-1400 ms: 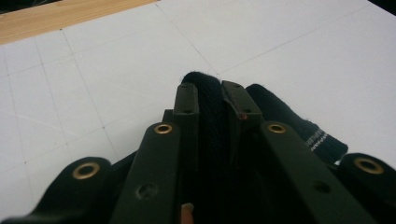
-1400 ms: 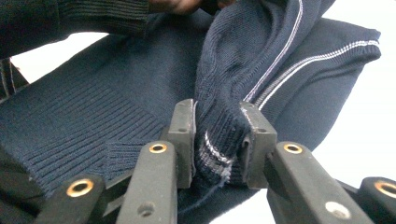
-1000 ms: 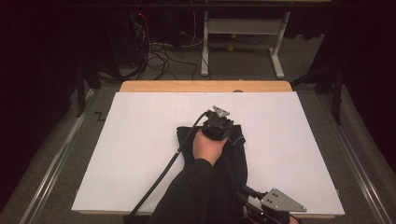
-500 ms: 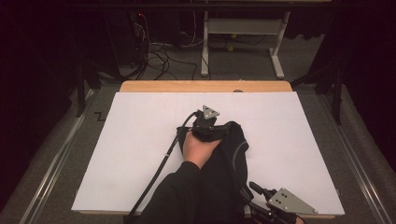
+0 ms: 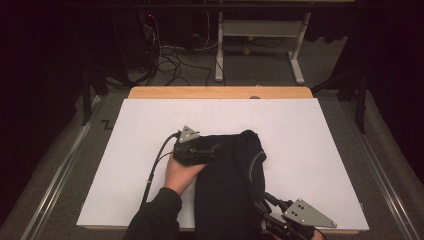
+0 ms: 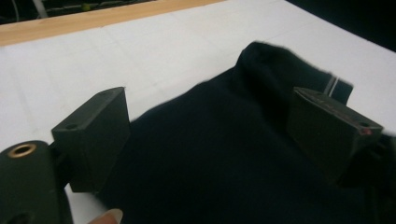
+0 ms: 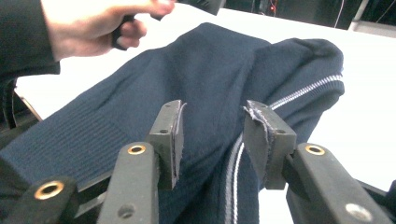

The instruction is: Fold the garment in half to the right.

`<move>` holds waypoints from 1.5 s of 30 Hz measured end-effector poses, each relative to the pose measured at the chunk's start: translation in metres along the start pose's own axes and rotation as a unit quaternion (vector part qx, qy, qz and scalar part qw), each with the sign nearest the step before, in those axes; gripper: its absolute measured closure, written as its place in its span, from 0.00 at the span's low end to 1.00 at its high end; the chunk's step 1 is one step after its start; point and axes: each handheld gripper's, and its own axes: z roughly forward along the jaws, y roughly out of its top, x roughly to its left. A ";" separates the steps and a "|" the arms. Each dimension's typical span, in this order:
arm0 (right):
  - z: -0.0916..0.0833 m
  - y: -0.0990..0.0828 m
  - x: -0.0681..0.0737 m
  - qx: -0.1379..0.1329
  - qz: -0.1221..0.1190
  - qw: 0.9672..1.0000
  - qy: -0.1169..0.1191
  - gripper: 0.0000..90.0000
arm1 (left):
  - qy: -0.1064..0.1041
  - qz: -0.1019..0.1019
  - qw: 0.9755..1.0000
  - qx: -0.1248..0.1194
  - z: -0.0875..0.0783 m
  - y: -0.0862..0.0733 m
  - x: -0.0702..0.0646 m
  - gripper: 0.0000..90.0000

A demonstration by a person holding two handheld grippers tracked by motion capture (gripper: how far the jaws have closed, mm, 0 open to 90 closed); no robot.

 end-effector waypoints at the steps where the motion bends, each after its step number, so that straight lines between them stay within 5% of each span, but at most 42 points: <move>1: 0.001 0.002 0.000 0.001 -0.002 1.000 0.001 0.67 | -0.002 -0.001 1.000 0.000 -0.004 -0.005 0.003 0.09; 4: 0.004 0.009 0.002 -0.002 -0.009 1.000 0.002 0.68 | 0.001 -0.004 1.000 -0.002 -0.018 -0.018 0.013 0.01; 9: 0.015 0.019 0.001 0.006 -0.018 1.000 0.003 0.72 | 0.009 -0.007 1.000 -0.002 -0.043 -0.039 0.027 0.00; 13: 0.030 0.032 0.003 0.016 -0.029 0.999 0.001 0.76 | 0.021 0.000 1.000 0.001 -0.062 -0.054 0.037 0.00; 19: 0.061 0.057 0.007 0.043 -0.056 0.998 0.000 0.87 | 0.025 -0.017 0.999 -0.024 -0.078 -0.068 0.050 0.00; 22: 0.079 0.068 0.007 0.069 -0.069 0.995 -0.008 1.00 | 0.018 -0.021 0.999 -0.026 -0.080 -0.071 0.052 0.00; 28: 0.111 0.085 0.009 0.132 -0.096 0.986 -0.029 1.00 | 0.011 -0.033 0.999 -0.042 -0.085 -0.071 0.055 0.00; 30: 0.120 0.082 0.008 0.157 -0.105 0.981 -0.039 1.00 | 0.011 -0.033 0.998 -0.043 -0.087 -0.071 0.056 0.00; 36: 0.127 0.065 -0.003 0.191 -0.095 0.975 -0.055 1.00 | 0.011 -0.044 0.998 -0.042 -0.090 -0.073 0.061 0.00; 40: 0.122 0.052 -0.014 0.195 -0.079 0.975 -0.067 1.00 | 0.014 -0.049 0.998 -0.041 -0.090 -0.074 0.063 0.00; 45: 0.106 0.034 -0.034 0.178 -0.046 0.980 -0.081 1.00 | 0.015 -0.042 0.998 -0.035 -0.089 -0.075 0.061 0.00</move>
